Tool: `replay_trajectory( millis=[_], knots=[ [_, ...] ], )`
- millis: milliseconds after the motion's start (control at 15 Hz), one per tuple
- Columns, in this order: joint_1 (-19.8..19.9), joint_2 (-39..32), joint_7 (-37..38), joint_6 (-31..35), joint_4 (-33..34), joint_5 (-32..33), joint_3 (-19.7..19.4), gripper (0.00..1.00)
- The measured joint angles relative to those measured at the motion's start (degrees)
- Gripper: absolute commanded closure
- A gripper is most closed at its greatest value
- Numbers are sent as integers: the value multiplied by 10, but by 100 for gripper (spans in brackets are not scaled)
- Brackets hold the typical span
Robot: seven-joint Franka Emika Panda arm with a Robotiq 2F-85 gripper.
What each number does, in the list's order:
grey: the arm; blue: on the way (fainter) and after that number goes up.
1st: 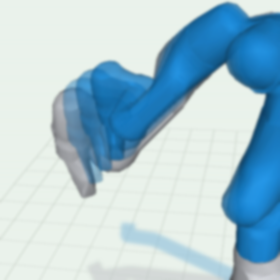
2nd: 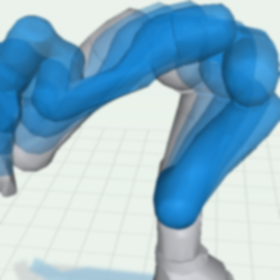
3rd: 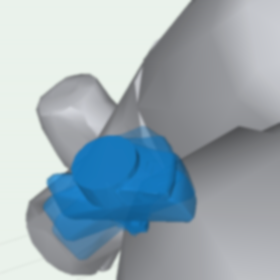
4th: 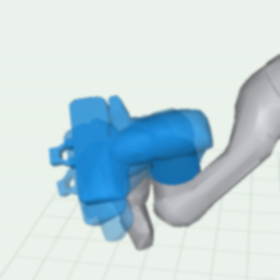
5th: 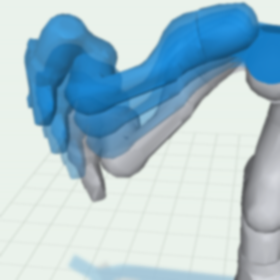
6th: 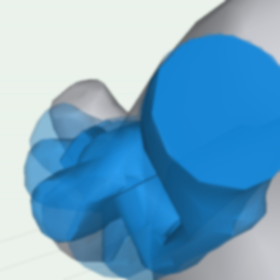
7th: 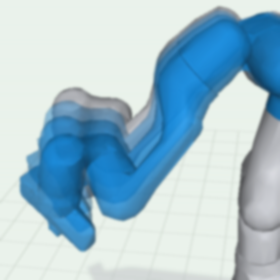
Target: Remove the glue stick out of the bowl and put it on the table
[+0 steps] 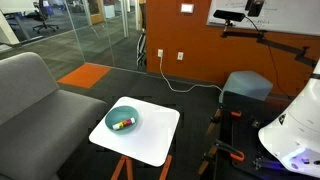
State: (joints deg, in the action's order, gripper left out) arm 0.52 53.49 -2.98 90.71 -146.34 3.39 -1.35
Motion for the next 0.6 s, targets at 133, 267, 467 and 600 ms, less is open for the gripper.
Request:
replay_trajectory(
  millis=[133,267,467,600],
  knots=[
    [0,0,0,0,0,0,0,0],
    [0,0,0,0,0,0,0,0],
    [-1,-1,0,0,0,0,0,0],
    [-7,-12,0,18,-6,-2,1,0]
  ],
)
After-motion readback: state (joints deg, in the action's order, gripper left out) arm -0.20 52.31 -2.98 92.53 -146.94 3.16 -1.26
